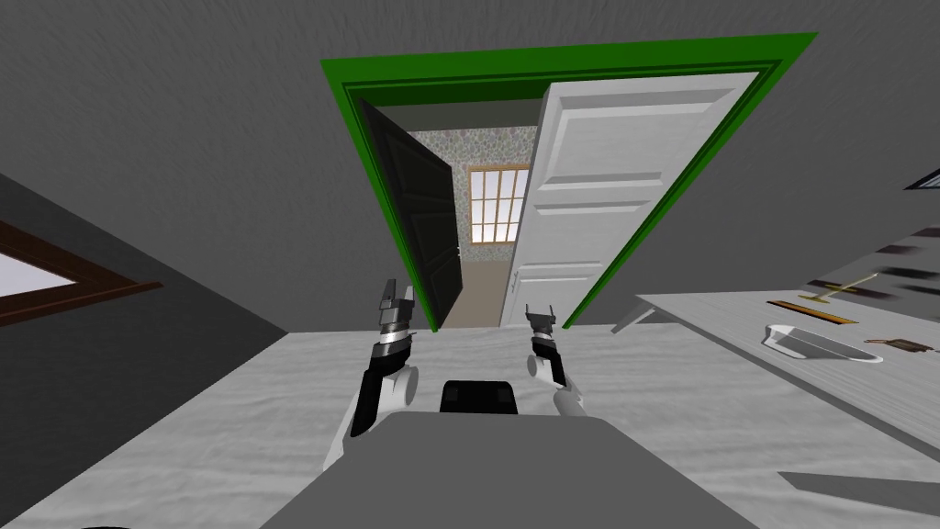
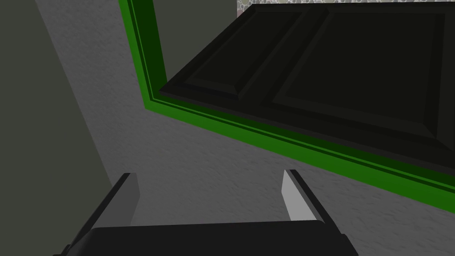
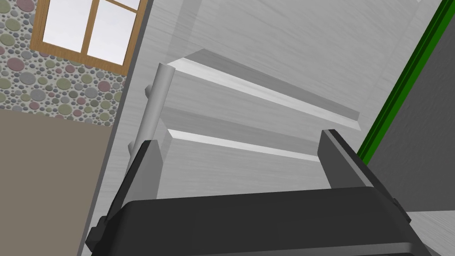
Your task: Push the door open
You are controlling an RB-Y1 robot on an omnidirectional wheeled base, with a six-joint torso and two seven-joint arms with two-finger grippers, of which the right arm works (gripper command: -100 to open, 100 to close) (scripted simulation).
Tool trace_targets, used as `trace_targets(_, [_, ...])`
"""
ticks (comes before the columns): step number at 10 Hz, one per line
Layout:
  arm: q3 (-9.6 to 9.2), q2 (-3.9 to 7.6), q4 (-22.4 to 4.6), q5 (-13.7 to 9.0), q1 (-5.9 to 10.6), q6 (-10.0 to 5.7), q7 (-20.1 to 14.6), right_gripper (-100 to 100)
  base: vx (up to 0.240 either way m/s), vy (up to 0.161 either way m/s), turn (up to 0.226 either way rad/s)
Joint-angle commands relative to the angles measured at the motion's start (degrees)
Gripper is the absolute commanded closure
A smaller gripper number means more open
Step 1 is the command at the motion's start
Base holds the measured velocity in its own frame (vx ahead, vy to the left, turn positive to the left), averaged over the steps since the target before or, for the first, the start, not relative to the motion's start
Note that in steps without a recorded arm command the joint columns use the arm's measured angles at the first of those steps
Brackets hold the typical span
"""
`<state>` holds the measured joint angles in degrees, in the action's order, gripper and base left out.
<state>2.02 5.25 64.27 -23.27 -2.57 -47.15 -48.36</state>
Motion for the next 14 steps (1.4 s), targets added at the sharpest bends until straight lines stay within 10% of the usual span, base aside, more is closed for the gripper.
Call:
trace_targets(1, [-0.44,0.01,-0.33,-0.28,-0.28,0.08,-1.06,-100,0.012,-0.012,-0.039])
trace_targets(14, [-1.52,-0.05,-1.13,-0.89,-0.77,0.23,-3.00,-100,0.004,-0.002,-0.006])
